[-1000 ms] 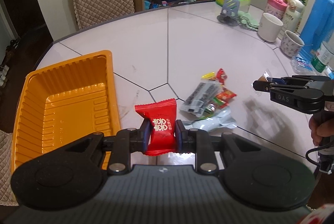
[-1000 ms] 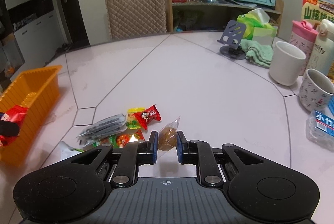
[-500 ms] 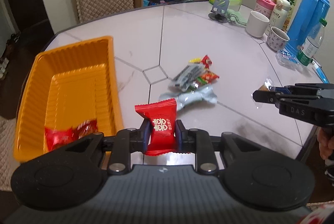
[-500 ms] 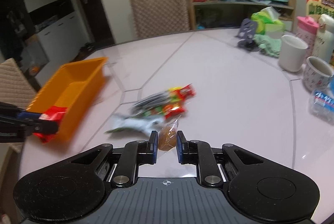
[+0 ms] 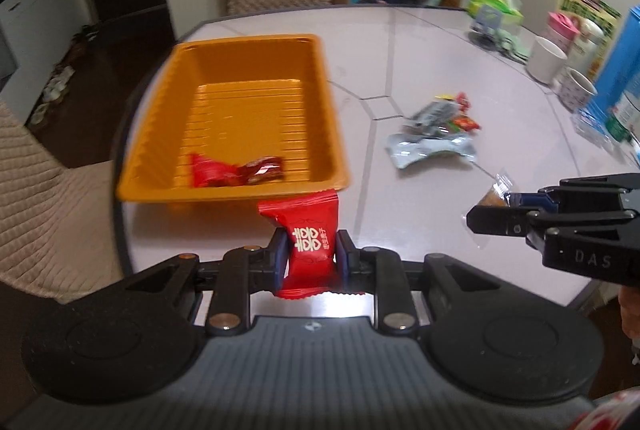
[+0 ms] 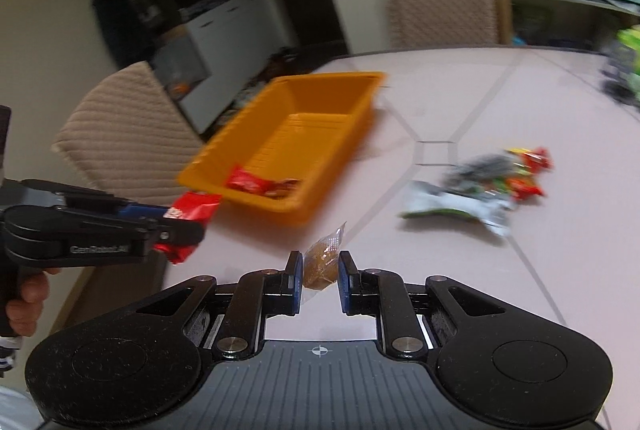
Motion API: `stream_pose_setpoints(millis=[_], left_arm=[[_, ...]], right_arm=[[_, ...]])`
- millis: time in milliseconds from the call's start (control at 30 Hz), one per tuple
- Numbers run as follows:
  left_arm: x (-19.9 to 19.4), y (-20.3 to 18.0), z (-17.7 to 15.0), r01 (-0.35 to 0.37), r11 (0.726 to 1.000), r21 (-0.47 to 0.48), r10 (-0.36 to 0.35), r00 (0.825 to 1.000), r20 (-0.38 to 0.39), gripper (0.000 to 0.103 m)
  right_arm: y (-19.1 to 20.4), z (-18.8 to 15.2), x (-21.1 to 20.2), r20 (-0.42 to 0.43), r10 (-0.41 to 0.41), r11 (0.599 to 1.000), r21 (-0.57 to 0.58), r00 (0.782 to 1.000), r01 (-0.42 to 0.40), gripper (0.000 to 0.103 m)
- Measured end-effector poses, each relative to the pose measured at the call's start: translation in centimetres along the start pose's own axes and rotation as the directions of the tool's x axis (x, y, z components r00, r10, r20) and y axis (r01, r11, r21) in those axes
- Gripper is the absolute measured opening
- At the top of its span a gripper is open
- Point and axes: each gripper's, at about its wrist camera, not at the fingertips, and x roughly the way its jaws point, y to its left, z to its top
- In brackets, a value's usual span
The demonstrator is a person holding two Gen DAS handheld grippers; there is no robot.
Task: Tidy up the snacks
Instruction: 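Carry the red packet over the orange tray while the right tool carries the clear snack there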
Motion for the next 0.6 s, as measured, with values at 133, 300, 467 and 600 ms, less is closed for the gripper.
stream_pose_setpoints(millis=[133,300,467,600], left_arm=[[-0.9,2.2,-0.1,-0.044,0.998,-0.039,0.044,0.999,0.017,0.023],[-1.4,4.2,0.9,-0.070,0.995,-0.065,0.073,0.996,0.048,0.023],[-0.8,5.1,2.8,-0.079,0.995,-0.061,0.083,0.993,0.079,0.023],[0.5,5.4,4.3,-0.071,0.996,-0.052,0.075,0.993,0.091,0.023]], right_arm=[[2.0,1.1,1.5,0.001,0.048,0.998,-0.046,0.999,-0.048,0.018],[3.3,3.3,3.4,0.018,0.064,0.995,-0.078,0.998,-0.062,0.018],[3.8,5.8,5.6,0.035,0.044,0.994,-0.102,0.998,-0.041,0.018],[3.4,7.3,7.6,0.036,0.026,0.994,-0.111,0.999,-0.022,0.018]])
